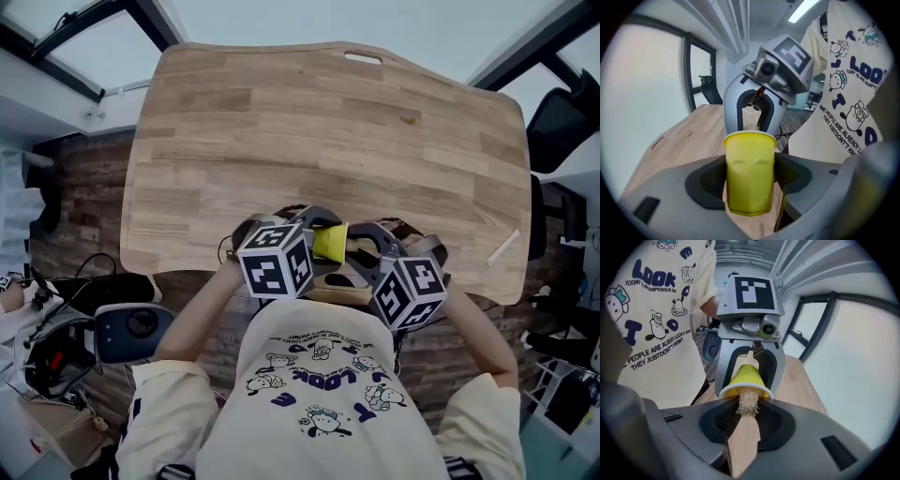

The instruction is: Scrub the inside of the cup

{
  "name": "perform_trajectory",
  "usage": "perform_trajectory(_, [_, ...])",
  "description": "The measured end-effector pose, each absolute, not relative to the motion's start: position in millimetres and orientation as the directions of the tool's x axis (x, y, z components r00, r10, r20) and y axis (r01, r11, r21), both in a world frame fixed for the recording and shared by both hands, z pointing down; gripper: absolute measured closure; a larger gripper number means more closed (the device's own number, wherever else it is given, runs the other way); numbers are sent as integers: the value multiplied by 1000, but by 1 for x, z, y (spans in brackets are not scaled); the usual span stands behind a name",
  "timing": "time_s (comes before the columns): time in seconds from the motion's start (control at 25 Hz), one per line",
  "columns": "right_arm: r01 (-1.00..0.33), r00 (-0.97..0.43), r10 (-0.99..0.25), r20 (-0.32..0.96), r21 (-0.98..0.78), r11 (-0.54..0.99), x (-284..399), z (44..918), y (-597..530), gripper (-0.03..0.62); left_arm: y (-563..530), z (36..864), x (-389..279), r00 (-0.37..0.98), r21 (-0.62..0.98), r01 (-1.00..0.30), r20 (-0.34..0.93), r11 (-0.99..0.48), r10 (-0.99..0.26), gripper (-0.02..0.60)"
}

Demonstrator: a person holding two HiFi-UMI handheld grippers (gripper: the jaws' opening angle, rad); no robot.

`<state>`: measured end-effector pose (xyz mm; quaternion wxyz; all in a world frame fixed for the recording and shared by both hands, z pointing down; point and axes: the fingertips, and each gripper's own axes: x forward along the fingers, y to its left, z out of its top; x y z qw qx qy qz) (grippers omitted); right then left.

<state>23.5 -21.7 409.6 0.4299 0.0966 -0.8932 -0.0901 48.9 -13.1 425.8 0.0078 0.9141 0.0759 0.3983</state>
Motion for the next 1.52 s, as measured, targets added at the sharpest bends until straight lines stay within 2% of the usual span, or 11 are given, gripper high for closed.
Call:
perform_trajectory(0.52, [110, -605, -379, 701, 545, 831, 18, 402, -16, 508, -5, 418, 44, 742, 385, 93, 588, -918, 322, 261])
perform_trajectory(0.96, [215, -659, -442, 608, 716, 665, 12, 394, -4, 507, 9, 409, 39, 776, 641, 131, 408, -756, 480, 261])
perform_trajectory(1.16, [211, -673, -458, 581, 744, 634, 13, 390, -7, 505, 7, 405, 41, 794, 658, 135, 375, -741, 478, 261])
perform_trajectory(1.52, [138, -647, -423, 635, 643, 753, 14, 400, -10, 507, 4, 415, 39, 779, 576, 108, 457, -810, 429, 261])
